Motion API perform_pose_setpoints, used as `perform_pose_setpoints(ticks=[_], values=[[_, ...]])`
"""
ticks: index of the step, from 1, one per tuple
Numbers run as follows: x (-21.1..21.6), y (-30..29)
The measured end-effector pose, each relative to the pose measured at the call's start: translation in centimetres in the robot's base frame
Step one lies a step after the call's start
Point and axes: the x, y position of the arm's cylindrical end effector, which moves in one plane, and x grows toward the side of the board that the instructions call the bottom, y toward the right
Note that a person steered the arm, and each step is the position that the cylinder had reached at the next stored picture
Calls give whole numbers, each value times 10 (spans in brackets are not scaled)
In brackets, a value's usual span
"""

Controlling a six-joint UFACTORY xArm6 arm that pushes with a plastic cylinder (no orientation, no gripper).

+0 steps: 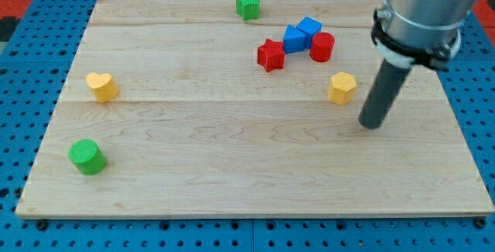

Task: Move the yellow hexagon towards the yellow heart

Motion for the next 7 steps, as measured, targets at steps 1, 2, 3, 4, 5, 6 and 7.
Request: perform_pose_setpoints(ticks=[1, 2, 3, 4, 5, 6, 7], values=[[-30, 7], [-35, 3], [-26, -73], [-20, -102], [-27, -38], [-60, 7], [-60, -55]])
